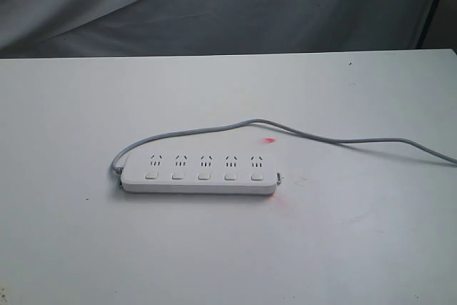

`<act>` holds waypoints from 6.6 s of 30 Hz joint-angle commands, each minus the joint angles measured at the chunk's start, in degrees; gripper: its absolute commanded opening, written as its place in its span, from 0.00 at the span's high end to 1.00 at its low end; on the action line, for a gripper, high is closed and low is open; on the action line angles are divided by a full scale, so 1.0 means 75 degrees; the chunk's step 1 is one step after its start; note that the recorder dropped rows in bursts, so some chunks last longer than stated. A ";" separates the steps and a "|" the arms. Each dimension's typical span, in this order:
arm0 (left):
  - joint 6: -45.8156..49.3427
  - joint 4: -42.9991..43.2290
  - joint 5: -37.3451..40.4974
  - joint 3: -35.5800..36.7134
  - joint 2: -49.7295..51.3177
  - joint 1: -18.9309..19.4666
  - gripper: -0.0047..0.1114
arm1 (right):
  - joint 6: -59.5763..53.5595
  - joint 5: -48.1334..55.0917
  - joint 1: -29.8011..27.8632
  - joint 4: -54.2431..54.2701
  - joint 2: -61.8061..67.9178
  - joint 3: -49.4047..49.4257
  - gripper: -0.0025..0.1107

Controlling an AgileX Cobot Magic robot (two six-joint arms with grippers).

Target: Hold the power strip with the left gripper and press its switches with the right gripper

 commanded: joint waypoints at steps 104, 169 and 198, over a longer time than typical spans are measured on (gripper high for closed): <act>0.8444 -0.2953 0.0674 -0.3424 0.8467 -0.1010 0.18 | 0.0000 -0.0072 -0.0041 0.0041 -0.0057 0.0031 0.98; 0.7930 -0.2142 0.0766 -0.3676 0.9057 -0.1101 0.35 | 0.0000 -0.0072 -0.0041 0.0041 -0.0057 0.0031 0.98; 0.7930 -0.2142 0.0766 -0.3676 0.9057 -0.1101 0.35 | 0.0000 -0.0072 -0.0041 0.0041 -0.0057 0.0031 0.98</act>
